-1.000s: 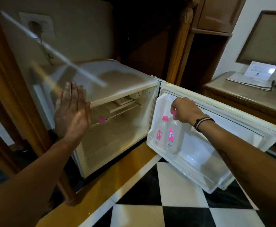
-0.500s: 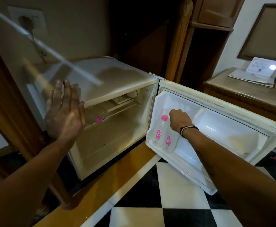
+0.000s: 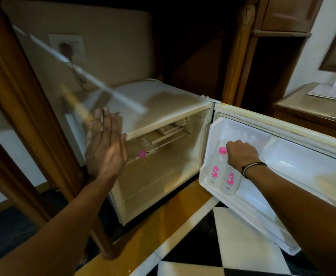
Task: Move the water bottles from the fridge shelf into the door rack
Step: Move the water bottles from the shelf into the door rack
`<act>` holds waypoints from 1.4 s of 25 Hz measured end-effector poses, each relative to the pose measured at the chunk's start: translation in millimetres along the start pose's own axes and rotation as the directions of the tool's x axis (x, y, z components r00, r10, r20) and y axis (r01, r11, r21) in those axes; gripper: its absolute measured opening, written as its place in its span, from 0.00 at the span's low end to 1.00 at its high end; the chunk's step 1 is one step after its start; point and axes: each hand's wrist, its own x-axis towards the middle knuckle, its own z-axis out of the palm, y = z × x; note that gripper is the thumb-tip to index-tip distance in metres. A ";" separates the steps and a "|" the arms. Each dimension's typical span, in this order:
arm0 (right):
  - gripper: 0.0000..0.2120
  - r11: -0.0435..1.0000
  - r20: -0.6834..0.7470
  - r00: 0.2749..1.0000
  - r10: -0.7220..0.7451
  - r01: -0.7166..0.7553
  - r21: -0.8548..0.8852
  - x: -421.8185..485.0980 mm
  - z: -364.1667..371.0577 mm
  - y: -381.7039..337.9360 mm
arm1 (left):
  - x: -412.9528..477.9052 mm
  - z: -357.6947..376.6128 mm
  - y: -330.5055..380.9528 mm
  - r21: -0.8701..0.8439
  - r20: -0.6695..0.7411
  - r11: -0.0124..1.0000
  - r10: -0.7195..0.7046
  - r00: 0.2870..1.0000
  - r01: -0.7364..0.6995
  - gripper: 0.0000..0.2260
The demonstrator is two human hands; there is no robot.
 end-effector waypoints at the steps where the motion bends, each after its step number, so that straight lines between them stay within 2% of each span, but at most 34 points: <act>1: 0.09 0.999 -0.060 0.998 -0.032 0.030 -0.040 -3.7 -5.5 -7.8 | 1.7 0.1 -0.7 0.014 0.000 1.000 0.017 1.000 -0.017 0.30; 3: 0.10 0.990 -0.189 0.972 -0.142 0.139 -0.031 -10.7 -12.9 -33.4 | 2.8 0.5 -2.7 0.043 0.001 0.998 0.047 0.999 -0.047 0.30; 6: 0.15 0.918 -0.281 0.913 -0.297 0.354 0.178 -18.5 -13.8 -83.5 | 2.4 -0.2 -5.0 0.033 0.037 0.998 0.057 0.998 -0.058 0.31; 8: 0.17 0.852 -0.297 0.893 -0.337 0.424 0.308 -16.2 -7.9 -115.8 | 2.3 -4.1 -4.5 0.011 0.043 0.998 0.057 0.997 -0.057 0.32; 13: 0.20 0.782 -0.263 0.913 -0.311 0.403 0.475 14.5 10.8 -183.9 | 1.7 -8.6 -1.1 0.084 -0.034 0.991 0.105 0.994 -0.102 0.29; 15: 0.22 0.732 -0.249 0.895 -0.369 0.445 0.516 28.0 14.2 -207.1 | 0.1 -5.2 -1.4 0.109 -0.052 0.989 0.102 0.993 -0.096 0.28; 17: 0.21 0.681 -0.255 0.866 -0.430 0.497 0.538 35.3 19.1 -226.6 | -0.3 -3.7 -0.5 0.119 -0.073 0.988 0.108 0.992 -0.099 0.27; 19: 0.20 0.669 -0.194 0.874 -0.446 0.469 0.577 39.6 25.0 -244.8 | -0.4 -1.4 -0.2 0.120 -0.096 0.987 0.118 0.988 -0.106 0.26; 21: 0.20 0.686 -0.170 0.907 -0.385 0.405 0.604 38.2 30.6 -259.1 | 1.1 0.6 -0.9 0.095 -0.128 0.991 0.106 0.986 -0.094 0.25; 24: 0.16 0.700 -0.242 0.917 -0.318 0.399 0.592 35.0 34.7 -257.0 | 0.7 5.0 -0.8 0.095 -0.154 0.991 0.108 0.982 -0.094 0.25; 27: 0.13 0.708 -0.249 0.933 -0.260 0.360 0.608 20.7 25.3 -230.8 | -2.6 4.1 -1.8 0.052 -0.167 0.995 0.091 0.982 -0.084 0.25; 30: 0.05 0.688 -0.266 0.918 -0.295 0.397 0.608 11.0 12.3 -189.0 | 1.3 10.8 -1.9 0.025 -0.121 0.993 0.116 0.986 -0.113 0.30; 33: 0.11 0.624 -0.326 0.890 -0.320 0.457 0.634 -11.6 -20.9 -136.6 | 3.2 11.4 -0.9 0.033 -0.093 0.992 0.122 0.988 -0.120 0.34; 35: 0.13 0.649 -0.366 0.881 -0.301 0.470 0.598 -21.6 -48.1 -105.6 | 2.3 10.5 -1.0 0.026 -0.080 0.992 0.125 0.989 -0.124 0.30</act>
